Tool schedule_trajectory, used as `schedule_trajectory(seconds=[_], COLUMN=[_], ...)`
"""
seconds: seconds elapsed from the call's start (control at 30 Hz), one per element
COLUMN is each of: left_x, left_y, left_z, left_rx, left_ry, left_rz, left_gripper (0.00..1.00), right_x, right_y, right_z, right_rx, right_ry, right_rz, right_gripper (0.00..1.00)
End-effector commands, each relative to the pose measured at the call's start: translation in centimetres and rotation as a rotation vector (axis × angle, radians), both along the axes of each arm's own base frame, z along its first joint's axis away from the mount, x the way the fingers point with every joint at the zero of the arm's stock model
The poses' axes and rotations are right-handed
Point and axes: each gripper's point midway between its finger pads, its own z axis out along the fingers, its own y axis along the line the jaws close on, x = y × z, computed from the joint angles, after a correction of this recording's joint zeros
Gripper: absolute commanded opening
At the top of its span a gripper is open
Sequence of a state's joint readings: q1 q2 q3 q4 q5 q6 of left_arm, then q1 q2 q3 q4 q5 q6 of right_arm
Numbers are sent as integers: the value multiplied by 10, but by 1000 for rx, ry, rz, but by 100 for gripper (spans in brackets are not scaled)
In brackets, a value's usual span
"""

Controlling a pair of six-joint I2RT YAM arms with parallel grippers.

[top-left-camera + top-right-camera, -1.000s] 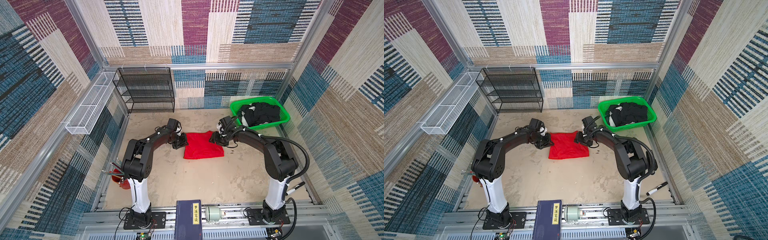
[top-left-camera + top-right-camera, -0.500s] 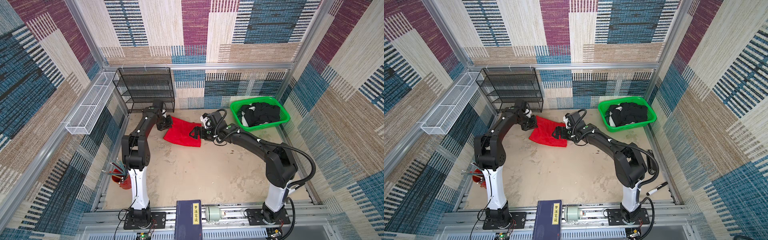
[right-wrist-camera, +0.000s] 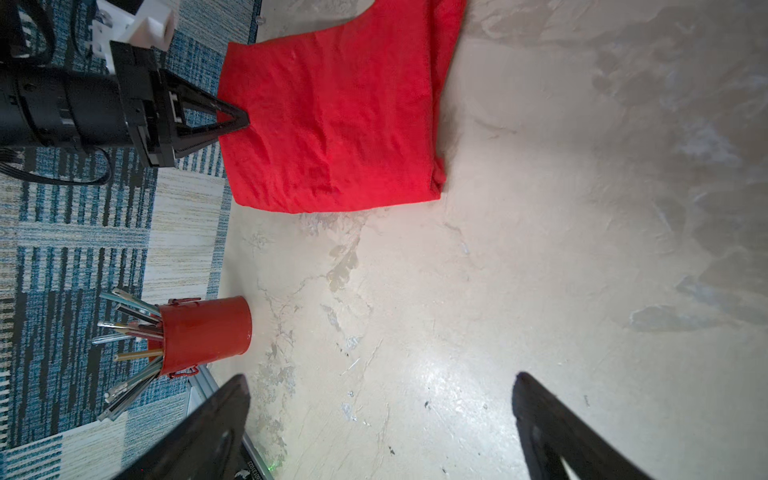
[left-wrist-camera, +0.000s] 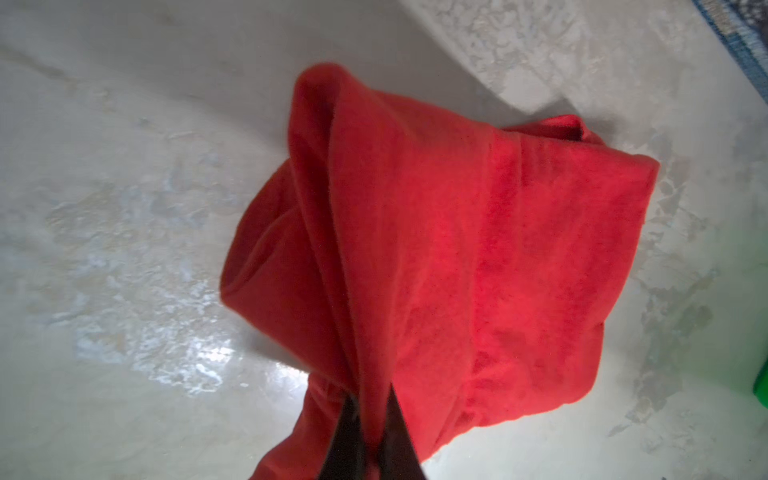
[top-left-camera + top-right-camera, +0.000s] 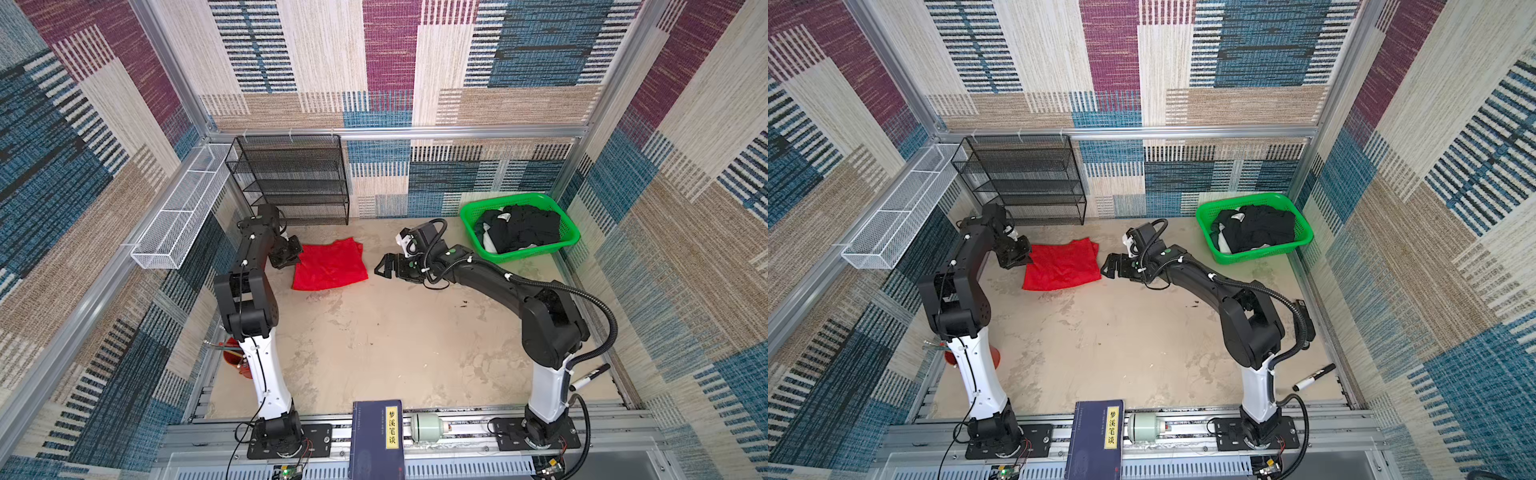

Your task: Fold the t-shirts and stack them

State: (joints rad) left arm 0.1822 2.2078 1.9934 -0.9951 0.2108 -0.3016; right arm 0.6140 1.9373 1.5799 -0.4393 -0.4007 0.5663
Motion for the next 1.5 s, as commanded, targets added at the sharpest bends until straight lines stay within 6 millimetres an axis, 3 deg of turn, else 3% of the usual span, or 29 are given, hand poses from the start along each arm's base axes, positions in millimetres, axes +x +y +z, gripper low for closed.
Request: schedule_trajectory(seconds=[0.0, 0.07, 0.13, 0.27, 0.4, 0.6, 0.87, 1.0, 1.1, 1.2, 1.3, 1.47], left_x=[-14, -19, -23, -29, -30, -31, -42, -43, -40, -38, -54, -119], left_y=[20, 28, 36, 58, 55, 26, 23, 23, 20, 6, -22, -94], left_z=[-3, -7, -11, -2, 2, -9, -51, -49, -34, -8, 20, 53], left_rx=[32, 30, 48, 169, 190, 133, 109, 112, 102, 49, -1, -78], left_ry=[36, 50, 72, 89, 71, 52, 163, 153, 95, -14, -94, -230], left_rz=[13, 24, 32, 76, 85, 52, 67, 72, 74, 61, 13, -152], left_gripper=[0, 2, 18, 30, 40, 38, 39, 41, 42, 45, 48, 66], right_x=[-1, -2, -2, -4, -5, -6, -11, -18, -24, -30, -38, -65], right_y=[2, 2, 1, 0, 0, 1, -4, -11, -18, -38, -64, -127], right_z=[0, -1, -1, -2, -4, -4, -4, 1, 6, 6, 14, 21], right_rx=[-1, -4, -7, -10, -9, 2, 3, 10, 12, -42, -74, -131], right_ry=[3, 6, 9, 15, 25, 36, 55, 58, 54, 55, 19, -103], right_rz=[19, 21, 20, 19, 16, 10, -8, -32, -54, -108, -164, -300], right_gripper=[99, 99, 99, 99, 99, 99, 99, 99, 99, 99, 99, 99])
